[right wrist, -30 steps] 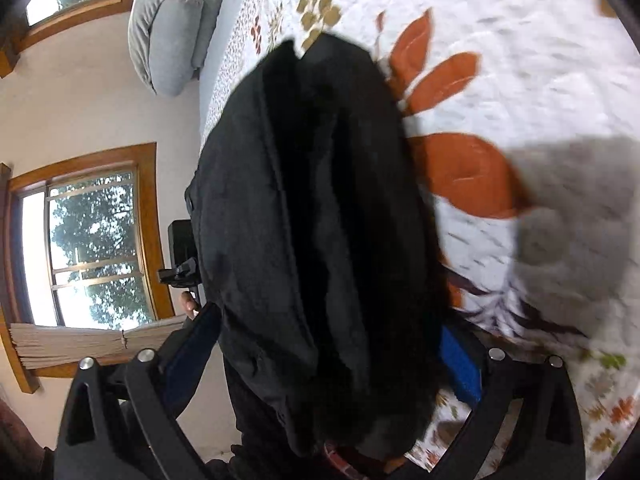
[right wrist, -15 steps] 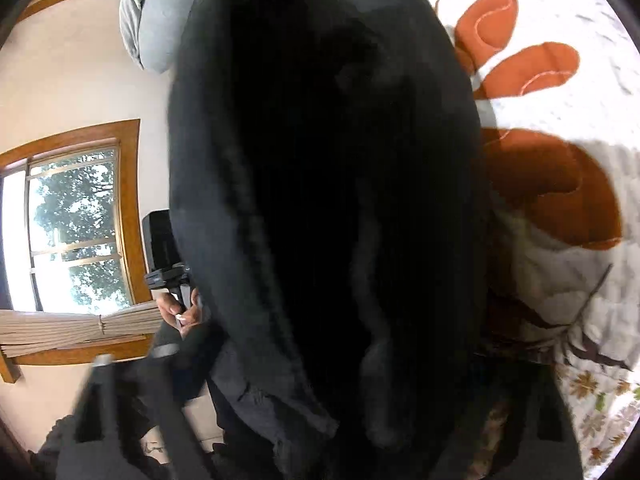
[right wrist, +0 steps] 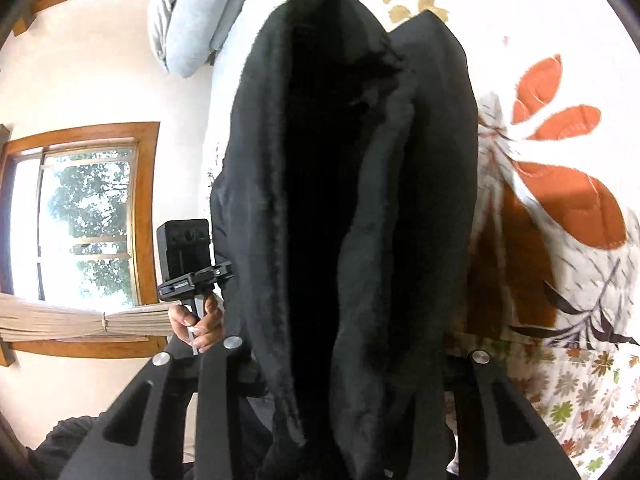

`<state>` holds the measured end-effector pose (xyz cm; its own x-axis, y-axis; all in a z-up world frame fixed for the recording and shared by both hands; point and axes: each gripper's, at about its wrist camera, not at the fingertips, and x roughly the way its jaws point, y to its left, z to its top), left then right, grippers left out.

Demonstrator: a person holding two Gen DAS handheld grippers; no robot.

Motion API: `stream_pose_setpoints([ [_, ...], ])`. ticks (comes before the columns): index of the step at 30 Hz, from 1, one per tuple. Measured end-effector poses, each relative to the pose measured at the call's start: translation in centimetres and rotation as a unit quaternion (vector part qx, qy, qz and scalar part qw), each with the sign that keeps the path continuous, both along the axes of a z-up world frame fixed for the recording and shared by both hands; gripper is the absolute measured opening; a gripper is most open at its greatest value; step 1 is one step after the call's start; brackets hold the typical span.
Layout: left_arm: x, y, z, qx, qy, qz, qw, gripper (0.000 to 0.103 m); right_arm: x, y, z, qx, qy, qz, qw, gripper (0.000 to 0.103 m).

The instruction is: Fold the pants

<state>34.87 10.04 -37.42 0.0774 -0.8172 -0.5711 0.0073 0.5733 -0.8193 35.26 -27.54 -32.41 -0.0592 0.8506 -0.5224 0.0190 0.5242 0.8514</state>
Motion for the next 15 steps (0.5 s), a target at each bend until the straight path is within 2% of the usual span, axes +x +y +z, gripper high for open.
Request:
stream_pose_setpoints([
  [6,2.8,3.2,2.5,0.014,-0.025,0.019,0.9994,0.029,3.3,3.1,1.3,0.004,-0.022,0.018,1.000,0.037],
  [12,8.0,8.0,4.4,0.038,-0.044,0.051,0.9970,0.029,11.2,9.7,2.3,0.015,-0.041,0.033,0.998,0.037],
  [15,11.2,10.5,4.1,0.053,-0.040,0.063,0.9958,0.029,15.3,12.9,1.6,0.017,-0.042,0.040,0.998,0.037],
])
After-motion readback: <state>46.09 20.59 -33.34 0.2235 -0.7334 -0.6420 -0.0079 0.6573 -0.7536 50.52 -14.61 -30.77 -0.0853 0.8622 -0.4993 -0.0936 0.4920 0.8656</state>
